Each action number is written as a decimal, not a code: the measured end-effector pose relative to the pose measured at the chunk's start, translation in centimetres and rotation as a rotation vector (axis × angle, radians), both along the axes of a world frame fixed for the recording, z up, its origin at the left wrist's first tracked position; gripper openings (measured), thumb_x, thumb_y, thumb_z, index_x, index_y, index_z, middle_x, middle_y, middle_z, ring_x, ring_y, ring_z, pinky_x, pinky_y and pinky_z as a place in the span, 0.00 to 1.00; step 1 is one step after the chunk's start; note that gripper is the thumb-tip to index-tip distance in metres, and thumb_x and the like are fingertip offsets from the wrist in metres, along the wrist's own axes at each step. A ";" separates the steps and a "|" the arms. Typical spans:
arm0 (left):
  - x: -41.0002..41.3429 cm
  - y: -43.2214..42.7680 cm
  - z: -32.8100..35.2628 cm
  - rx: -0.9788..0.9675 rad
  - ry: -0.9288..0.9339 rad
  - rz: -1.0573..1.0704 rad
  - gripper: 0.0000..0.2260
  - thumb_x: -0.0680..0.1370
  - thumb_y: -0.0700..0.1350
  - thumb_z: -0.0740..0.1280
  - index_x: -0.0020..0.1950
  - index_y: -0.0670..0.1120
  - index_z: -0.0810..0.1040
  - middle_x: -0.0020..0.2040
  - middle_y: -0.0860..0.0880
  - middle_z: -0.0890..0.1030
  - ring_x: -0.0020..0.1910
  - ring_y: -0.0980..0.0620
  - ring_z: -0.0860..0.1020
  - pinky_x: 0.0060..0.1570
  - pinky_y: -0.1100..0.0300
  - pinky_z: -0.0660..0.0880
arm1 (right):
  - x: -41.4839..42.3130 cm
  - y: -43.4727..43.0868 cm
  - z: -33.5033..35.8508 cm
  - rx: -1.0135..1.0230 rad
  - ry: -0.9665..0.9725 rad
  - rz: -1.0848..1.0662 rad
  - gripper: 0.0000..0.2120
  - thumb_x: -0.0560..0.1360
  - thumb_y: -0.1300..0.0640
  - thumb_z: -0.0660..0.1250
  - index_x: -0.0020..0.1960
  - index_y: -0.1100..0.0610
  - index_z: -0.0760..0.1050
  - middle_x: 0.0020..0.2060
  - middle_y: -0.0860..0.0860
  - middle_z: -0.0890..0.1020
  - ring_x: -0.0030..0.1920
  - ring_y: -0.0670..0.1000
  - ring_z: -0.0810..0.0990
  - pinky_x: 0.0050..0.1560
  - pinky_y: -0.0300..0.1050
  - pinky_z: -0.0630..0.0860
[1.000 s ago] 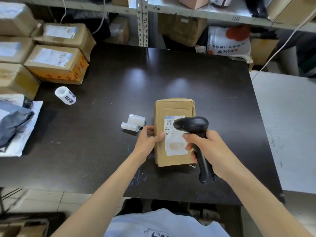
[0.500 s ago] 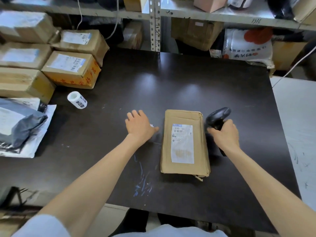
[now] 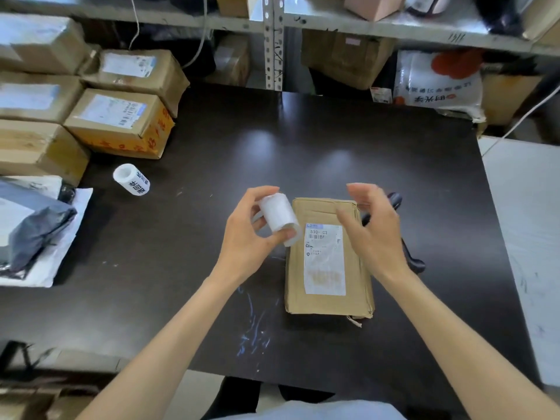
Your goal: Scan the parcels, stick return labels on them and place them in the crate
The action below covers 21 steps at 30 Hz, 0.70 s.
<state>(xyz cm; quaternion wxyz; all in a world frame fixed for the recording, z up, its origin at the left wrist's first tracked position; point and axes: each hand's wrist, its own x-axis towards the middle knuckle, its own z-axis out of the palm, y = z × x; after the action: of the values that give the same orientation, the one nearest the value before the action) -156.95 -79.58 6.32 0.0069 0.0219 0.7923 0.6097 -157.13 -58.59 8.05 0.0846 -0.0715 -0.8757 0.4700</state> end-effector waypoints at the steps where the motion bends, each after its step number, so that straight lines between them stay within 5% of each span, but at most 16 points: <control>1: 0.2 -0.1 0.3 0.029 -0.004 -0.010 0.30 0.65 0.41 0.81 0.62 0.55 0.72 0.59 0.57 0.76 0.61 0.57 0.76 0.55 0.67 0.76 | -0.1 -1.8 1.0 -0.112 -0.080 0.135 0.21 0.74 0.49 0.68 0.65 0.49 0.71 0.60 0.44 0.76 0.61 0.43 0.74 0.59 0.38 0.71; 5: 0.8 -1.6 1.6 -0.018 0.033 -0.081 0.35 0.62 0.43 0.83 0.64 0.51 0.71 0.55 0.56 0.78 0.57 0.55 0.79 0.56 0.62 0.77 | -1.2 -5.9 2.8 -0.265 -0.318 0.403 0.23 0.73 0.52 0.73 0.66 0.54 0.73 0.57 0.49 0.81 0.58 0.48 0.79 0.60 0.47 0.75; 9: 1.0 -3.8 2.7 -0.180 0.023 -0.174 0.34 0.62 0.48 0.82 0.64 0.53 0.70 0.53 0.58 0.80 0.54 0.58 0.79 0.57 0.59 0.76 | -1.6 -5.8 3.2 -0.180 -0.334 0.412 0.15 0.69 0.56 0.77 0.53 0.56 0.81 0.43 0.48 0.83 0.42 0.45 0.81 0.42 0.40 0.76; 12: 1.1 -4.7 3.0 -0.267 0.029 -0.211 0.30 0.63 0.48 0.80 0.62 0.53 0.73 0.54 0.60 0.79 0.53 0.59 0.78 0.56 0.57 0.76 | -1.4 -5.7 3.0 -0.247 -0.342 0.367 0.10 0.70 0.60 0.75 0.51 0.56 0.81 0.42 0.50 0.84 0.40 0.45 0.80 0.38 0.37 0.75; 18: 1.3 -5.8 2.8 -0.132 -0.041 -0.093 0.29 0.61 0.43 0.76 0.61 0.52 0.74 0.55 0.54 0.79 0.55 0.55 0.79 0.58 0.53 0.77 | -1.1 -5.9 2.7 -0.461 -0.351 0.220 0.14 0.71 0.68 0.72 0.55 0.57 0.79 0.49 0.57 0.83 0.46 0.53 0.82 0.43 0.44 0.78; 21: 1.3 -5.9 2.9 -0.025 -0.087 -0.088 0.29 0.62 0.41 0.75 0.62 0.51 0.74 0.55 0.51 0.79 0.55 0.53 0.79 0.57 0.54 0.78 | -1.1 -6.1 2.1 -0.416 -0.342 0.233 0.13 0.71 0.66 0.72 0.53 0.53 0.80 0.47 0.56 0.83 0.45 0.52 0.81 0.37 0.42 0.78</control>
<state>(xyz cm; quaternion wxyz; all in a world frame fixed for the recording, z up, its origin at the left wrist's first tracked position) -155.61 -85.51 9.23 0.0686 0.0301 0.7972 0.5990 -158.24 -64.74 10.17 -0.1353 -0.0646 -0.7643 0.6272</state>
